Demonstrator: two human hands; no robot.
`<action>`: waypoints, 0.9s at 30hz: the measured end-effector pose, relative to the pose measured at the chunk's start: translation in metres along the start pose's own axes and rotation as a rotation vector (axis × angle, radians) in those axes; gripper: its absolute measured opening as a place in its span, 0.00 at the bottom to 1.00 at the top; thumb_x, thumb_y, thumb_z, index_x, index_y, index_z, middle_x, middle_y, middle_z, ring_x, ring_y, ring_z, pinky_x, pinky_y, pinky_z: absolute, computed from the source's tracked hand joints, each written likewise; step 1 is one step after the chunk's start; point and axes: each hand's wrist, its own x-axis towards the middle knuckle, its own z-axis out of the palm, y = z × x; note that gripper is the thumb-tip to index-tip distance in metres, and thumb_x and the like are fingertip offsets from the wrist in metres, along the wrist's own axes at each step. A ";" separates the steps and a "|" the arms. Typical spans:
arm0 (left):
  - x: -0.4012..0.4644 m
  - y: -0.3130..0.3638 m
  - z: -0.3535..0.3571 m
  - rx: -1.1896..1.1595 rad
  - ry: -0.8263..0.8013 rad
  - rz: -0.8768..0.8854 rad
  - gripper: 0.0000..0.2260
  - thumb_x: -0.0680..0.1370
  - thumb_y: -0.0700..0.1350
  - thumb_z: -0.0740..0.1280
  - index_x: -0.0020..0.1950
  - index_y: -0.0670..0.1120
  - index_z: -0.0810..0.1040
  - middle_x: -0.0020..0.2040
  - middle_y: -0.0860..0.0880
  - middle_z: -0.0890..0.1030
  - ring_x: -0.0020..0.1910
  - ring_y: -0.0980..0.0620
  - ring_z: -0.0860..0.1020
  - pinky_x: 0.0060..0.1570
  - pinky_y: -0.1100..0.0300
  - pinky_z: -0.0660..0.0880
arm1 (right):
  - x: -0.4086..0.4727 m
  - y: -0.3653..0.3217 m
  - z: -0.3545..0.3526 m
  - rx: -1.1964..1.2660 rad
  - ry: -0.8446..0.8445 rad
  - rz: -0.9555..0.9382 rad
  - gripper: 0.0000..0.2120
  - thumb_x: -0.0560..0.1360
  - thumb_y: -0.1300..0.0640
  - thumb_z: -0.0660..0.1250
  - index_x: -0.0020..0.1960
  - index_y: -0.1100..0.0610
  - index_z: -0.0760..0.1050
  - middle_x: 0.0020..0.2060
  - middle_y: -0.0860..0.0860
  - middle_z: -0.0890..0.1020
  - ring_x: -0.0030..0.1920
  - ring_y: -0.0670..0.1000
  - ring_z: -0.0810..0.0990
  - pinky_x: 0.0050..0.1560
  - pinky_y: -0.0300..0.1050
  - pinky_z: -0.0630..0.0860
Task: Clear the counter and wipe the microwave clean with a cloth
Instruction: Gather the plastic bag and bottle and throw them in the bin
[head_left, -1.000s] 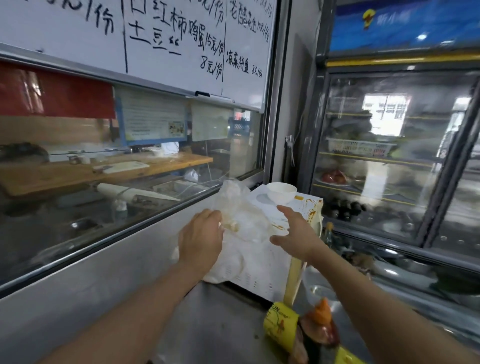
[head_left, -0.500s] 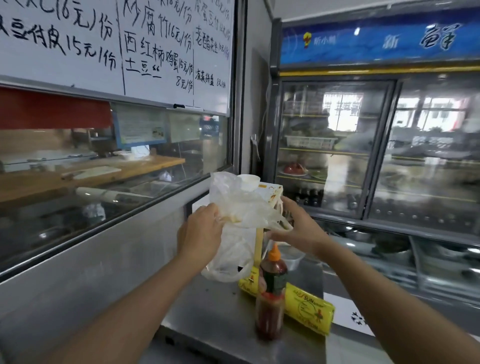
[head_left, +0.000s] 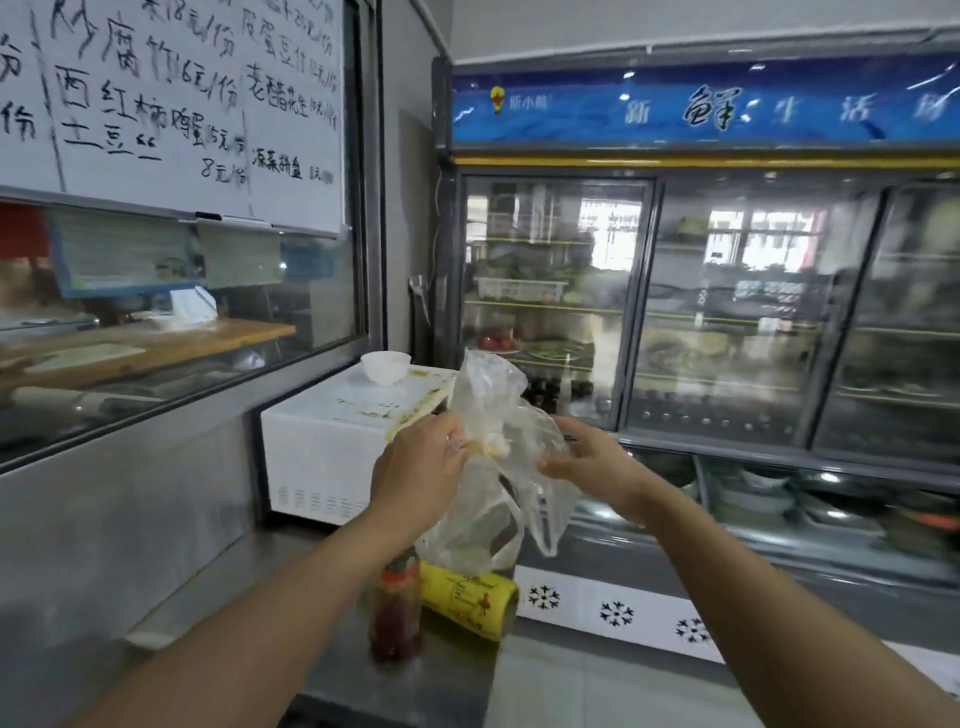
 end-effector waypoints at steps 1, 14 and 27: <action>0.000 0.016 0.013 0.008 0.001 0.002 0.10 0.76 0.44 0.63 0.37 0.48 0.65 0.37 0.52 0.71 0.38 0.48 0.70 0.32 0.57 0.62 | -0.008 0.007 -0.014 0.014 -0.002 0.001 0.20 0.72 0.65 0.69 0.62 0.57 0.74 0.54 0.56 0.81 0.54 0.56 0.80 0.60 0.59 0.75; -0.005 0.168 0.151 0.071 -0.087 0.081 0.04 0.77 0.46 0.65 0.48 0.46 0.76 0.45 0.49 0.76 0.43 0.49 0.74 0.37 0.56 0.68 | -0.066 0.108 -0.145 0.587 0.020 0.125 0.18 0.73 0.75 0.57 0.60 0.64 0.74 0.56 0.67 0.79 0.60 0.66 0.76 0.63 0.61 0.70; 0.040 0.159 0.229 0.000 -0.276 0.033 0.29 0.60 0.59 0.77 0.56 0.54 0.69 0.52 0.55 0.70 0.50 0.53 0.73 0.50 0.51 0.75 | -0.021 0.135 -0.167 0.844 0.084 0.242 0.16 0.82 0.54 0.53 0.58 0.62 0.75 0.51 0.60 0.81 0.51 0.58 0.81 0.60 0.53 0.70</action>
